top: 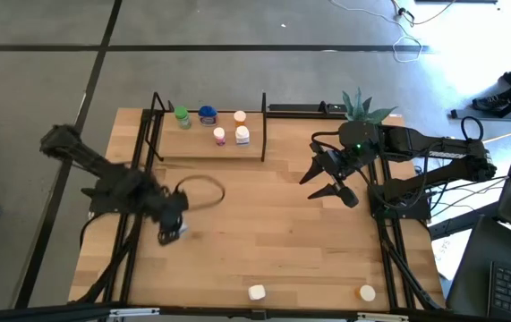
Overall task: Pick and place medicine bottles onto shelf by color
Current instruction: Put the white pill bottle on the shelf
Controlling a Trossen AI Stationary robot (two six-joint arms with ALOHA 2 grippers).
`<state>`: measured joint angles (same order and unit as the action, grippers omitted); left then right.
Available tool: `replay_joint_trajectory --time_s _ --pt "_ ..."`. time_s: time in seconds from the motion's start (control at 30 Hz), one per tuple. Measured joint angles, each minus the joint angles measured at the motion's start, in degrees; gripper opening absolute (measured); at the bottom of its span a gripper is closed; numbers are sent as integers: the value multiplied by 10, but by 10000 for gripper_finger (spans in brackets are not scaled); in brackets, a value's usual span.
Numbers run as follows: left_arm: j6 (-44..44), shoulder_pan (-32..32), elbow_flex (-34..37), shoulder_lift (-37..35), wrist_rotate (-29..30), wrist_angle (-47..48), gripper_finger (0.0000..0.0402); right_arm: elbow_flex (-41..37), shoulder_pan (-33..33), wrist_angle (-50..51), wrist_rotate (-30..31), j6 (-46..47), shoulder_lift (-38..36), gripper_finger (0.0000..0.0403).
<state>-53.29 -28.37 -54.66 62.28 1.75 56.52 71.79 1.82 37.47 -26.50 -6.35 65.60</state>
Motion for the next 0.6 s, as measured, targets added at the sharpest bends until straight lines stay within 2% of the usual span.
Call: replay_joint_trajectory --time_s 0.13,0.3,0.4,0.6 --pt "95 97 -62 1 37 50 144 0 0 0 0 0 0 218" --pt "192 223 -116 7 37 70 144 0 0 0 7 0 0 218" --pt "273 289 -132 18 34 83 144 0 0 0 47 -1 0 218" --pt "418 428 -138 44 31 88 144 0 4 -4 174 1 0 218"
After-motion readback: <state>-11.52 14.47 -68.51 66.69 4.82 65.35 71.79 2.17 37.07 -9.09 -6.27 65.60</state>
